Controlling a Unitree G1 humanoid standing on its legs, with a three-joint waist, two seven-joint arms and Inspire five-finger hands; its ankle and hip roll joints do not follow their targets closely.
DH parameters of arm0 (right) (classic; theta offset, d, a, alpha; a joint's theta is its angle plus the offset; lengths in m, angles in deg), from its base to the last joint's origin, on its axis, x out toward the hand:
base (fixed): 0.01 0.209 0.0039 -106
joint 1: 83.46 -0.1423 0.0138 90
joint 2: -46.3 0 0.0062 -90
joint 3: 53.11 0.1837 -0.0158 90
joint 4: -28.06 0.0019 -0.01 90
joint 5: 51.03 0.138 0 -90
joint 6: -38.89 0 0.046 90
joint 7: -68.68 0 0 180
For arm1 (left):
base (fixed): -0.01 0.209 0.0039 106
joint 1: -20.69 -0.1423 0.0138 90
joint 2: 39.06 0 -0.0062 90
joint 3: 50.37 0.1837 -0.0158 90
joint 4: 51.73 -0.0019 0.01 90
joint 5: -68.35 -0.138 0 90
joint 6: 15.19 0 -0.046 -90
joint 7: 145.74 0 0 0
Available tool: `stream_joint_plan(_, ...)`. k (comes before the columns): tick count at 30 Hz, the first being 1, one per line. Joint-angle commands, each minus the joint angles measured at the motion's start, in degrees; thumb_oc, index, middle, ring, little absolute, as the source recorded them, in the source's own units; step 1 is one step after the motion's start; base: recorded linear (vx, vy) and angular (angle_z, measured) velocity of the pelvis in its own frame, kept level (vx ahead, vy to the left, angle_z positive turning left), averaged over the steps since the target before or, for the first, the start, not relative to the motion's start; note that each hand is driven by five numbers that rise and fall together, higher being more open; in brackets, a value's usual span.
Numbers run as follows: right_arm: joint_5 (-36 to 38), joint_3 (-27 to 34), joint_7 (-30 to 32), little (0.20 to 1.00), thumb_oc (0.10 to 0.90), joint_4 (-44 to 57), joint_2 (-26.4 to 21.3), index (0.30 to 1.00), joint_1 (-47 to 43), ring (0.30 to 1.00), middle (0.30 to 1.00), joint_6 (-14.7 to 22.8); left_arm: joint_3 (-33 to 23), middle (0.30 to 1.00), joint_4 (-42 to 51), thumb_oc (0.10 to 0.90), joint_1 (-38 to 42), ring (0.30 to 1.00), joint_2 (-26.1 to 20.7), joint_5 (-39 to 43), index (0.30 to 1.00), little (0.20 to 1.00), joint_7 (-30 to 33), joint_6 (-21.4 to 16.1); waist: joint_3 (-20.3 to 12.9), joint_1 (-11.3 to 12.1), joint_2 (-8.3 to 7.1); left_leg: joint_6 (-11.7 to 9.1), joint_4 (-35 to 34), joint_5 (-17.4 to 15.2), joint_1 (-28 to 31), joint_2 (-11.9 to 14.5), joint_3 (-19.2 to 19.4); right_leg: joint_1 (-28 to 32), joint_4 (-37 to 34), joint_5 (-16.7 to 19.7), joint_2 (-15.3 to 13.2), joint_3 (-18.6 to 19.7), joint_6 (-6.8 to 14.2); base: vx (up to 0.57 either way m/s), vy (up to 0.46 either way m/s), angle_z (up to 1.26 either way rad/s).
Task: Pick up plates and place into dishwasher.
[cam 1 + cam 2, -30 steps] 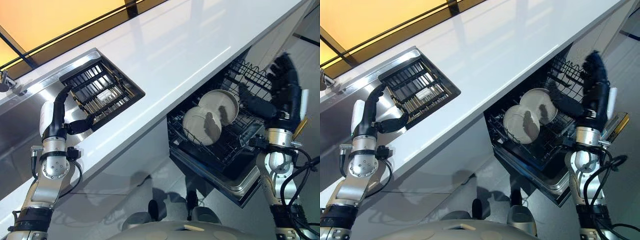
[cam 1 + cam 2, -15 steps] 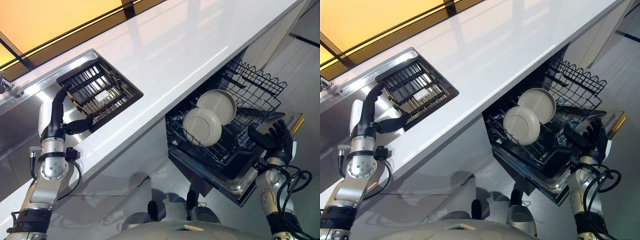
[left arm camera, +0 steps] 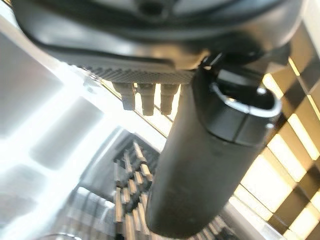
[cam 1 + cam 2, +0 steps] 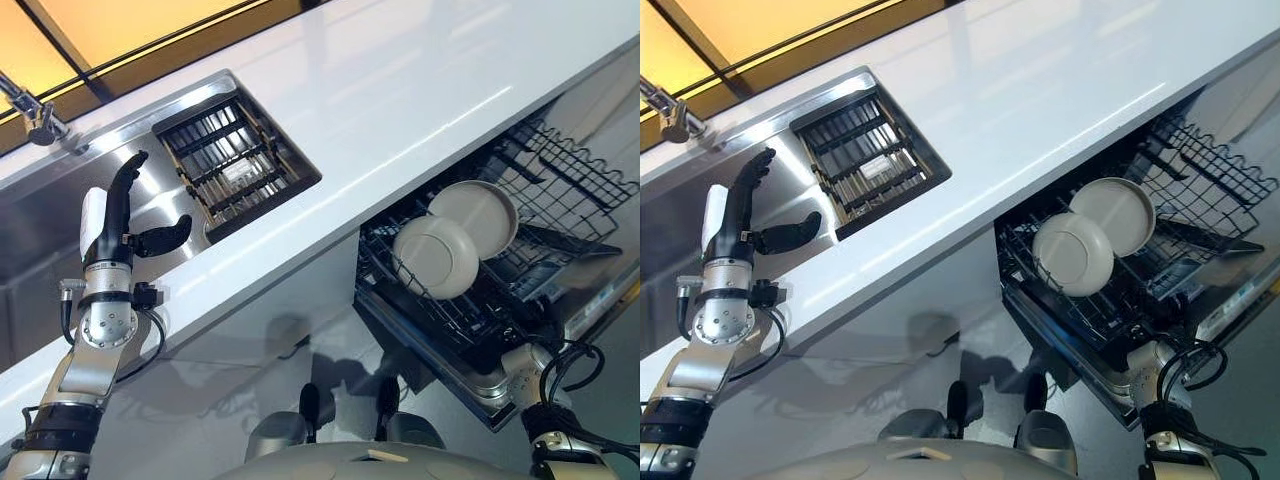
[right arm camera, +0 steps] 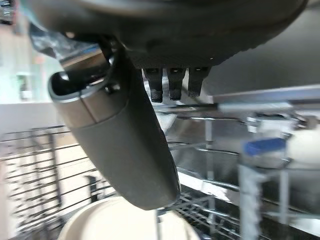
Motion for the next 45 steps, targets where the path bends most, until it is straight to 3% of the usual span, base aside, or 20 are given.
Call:
stream_joint_plan(1,3.7,0.0,-1.4,0.9,0.8,2.4,-5.1,0.9,-5.6,0.9,0.9,2.2,-1.1,0.9,2.6,0.8,6.2,0.9,-6.2,1.4,0.9,0.9,2.6,-4.6,-1.3,0.4,-0.48,1.4,6.0,-5.7,-4.5,-4.9,1.3,-2.3,15.2,-14.9,1.7,-1.9,-1.1,0.04,0.005,0.13)
stream_joint_plan(5,12.1,0.8,-6.2,0.9,0.8,0.0,-5.5,0.9,-6.8,0.9,0.9,0.2,-1.6,0.9,2.9,0.8,5.4,0.9,-6.6,1.7,0.9,0.9,2.8,-5.7,-0.3,1.1,-0.28,1.2,6.5,-5.3,-5.5,-5.0,0.6,-2.7,15.3,-15.0,1.7,-2.2,-1.6,0.03,-0.002,0.09)
stream_joint_plan(11,8.4,-0.4,-7.4,0.9,0.8,0.9,-6.8,0.9,-10.5,0.9,0.9,4.6,-1.6,0.9,3.5,0.8,5.8,0.9,-6.9,1.2,0.9,0.9,4.0,-6.4,1.6,2.0,-0.29,0.8,7.6,-4.8,-7.5,-4.9,0.0,-3.9,15.8,-15.0,1.7,-2.5,-2.2,-0.01,-0.006,0.09)
stream_joint_plan(14,-2.2,-2.0,-5.8,0.9,0.8,3.4,-7.4,0.9,-12.2,0.9,0.9,8.1,-1.2,0.9,3.4,0.8,6.4,0.9,-6.9,1.3,0.9,0.9,4.5,-6.2,2.5,2.3,-0.3,0.8,7.7,-4.5,-8.2,-4.8,-0.1,-4.6,15.9,-14.9,1.7,-2.7,-2.3,-0.02,0.006,0.04)
stream_joint_plan(17,-10.9,-3.7,-2.7,0.9,0.8,5.7,-7.8,0.9,-13.2,0.9,0.9,8.9,-1.0,0.9,3.3,0.8,6.9,0.9,-6.7,1.6,0.9,0.9,4.6,-5.8,3.0,2.5,-0.47,0.8,7.8,-4.4,-8.6,-4.8,-0.3,-4.9,16.0,-14.8,1.7,-2.7,-2.3,0.0,0.0,0.0)
stream_joint_plan(19,-21.3,-5.7,-0.8,0.9,0.8,8.1,-8.6,0.9,-13.9,0.9,0.9,8.4,-1.0,0.9,2.9,0.8,7.1,0.9,-6.4,1.8,0.9,0.9,4.5,-5.6,3.2,2.6,-0.81,1.0,7.7,-4.3,-8.8,-4.8,-0.4,-5.1,16.0,-14.7,1.7,-2.7,-2.3,0.0,0.036,-0.02)
stream_joint_plan(21,-25.0,-7.4,-2.0,0.9,0.8,10.1,-9.0,0.9,-14.6,0.9,0.9,7.7,-1.0,0.9,2.9,0.8,7.4,0.9,-6.0,1.7,0.9,0.9,4.3,-5.5,3.3,2.8,-1.03,1.1,7.9,-4.3,-8.9,-4.9,-0.6,-5.1,16.1,-14.7,1.6,-2.8,-2.4,0.0,0.039,-0.01)
stream_joint_plan(26,-30.2,-12.1,-11.4,0.9,0.8,12.8,-10.1,0.9,-16.6,0.9,0.9,4.9,-1.4,0.9,2.9,0.8,8.0,0.9,-5.0,1.2,0.9,0.9,2.6,-5.8,2.9,3.8,-1.78,1.2,8.7,-4.4,-8.9,-5.2,-1.4,-4.7,16.8,-14.9,1.2,-3.5,-2.6,0.04,0.043,0.06)
stream_joint_plan(29,-26.2,-15.0,-18.7,0.9,0.8,13.4,-10.6,0.9,-19.4,0.9,0.9,2.9,-0.9,0.9,3.3,0.8,8.7,0.9,-5.0,1.2,0.9,0.9,2.0,-5.3,2.7,4.7,-2.35,1.2,9.4,-4.6,-8.9,-5.4,-2.1,-4.2,16.8,-15.0,1.0,-4.0,-2.8,0.05,0.045,0.07)
stream_joint_plan(32,-16.2,-17.1,-25.7,0.9,0.8,11.8,-10.0,0.9,-23.9,0.9,0.9,0.6,0.0,0.9,3.3,0.8,9.4,0.9,-4.9,1.4,0.9,0.9,1.1,-5.7,2.3,6.3,-2.97,1.2,9.9,-4.7,-8.8,-5.6,-3.1,-3.2,16.5,-15.0,0.9,-5.0,-3.1,0.07,0.039,0.05)
stream_joint_plan(38,-6.1,-21.1,-35.0,0.9,0.8,9.0,-8.8,0.9,-33.6,0.9,0.9,0.2,1.7,0.9,3.1,0.8,9.2,0.9,-5.4,1.8,0.9,0.9,-0.6,-7.6,1.3,10.2,-4.1,1.0,10.4,-4.9,-8.5,-5.7,-4.2,-0.9,14.2,-14.4,1.0,-7.3,-3.1,0.08,0.028,0.1)
stream_joint_plan(41,-5.8,-22.1,-34.8,0.9,0.8,8.4,-8.2,0.9,-36.2,0.9,0.9,1.3,1.6,0.9,2.6,0.8,8.5,0.9,-5.5,2.1,0.9,0.9,-1.1,-9.0,1.0,11.6,-4.5,1.2,10.7,-5.1,-8.6,-5.9,-4.6,-0.4,13.4,-13.9,1.0,-7.9,-2.9,0.05,0.01,0.16)
stream_joint_plan(45,-10.2,-22.7,-28.8,0.9,0.8,8.0,-7.5,0.9,-37.6,0.9,0.9,2.1,1.2,0.9,2.8,0.8,6.9,0.9,-5.6,2.2,0.9,0.9,-1.4,-10.4,0.3,12.9,-5.03,1.7,10.7,-5.5,-8.2,-6.3,-5.0,0.3,12.5,-13.4,1.0,-8.3,-2.4,0.05,0.018,0.12)
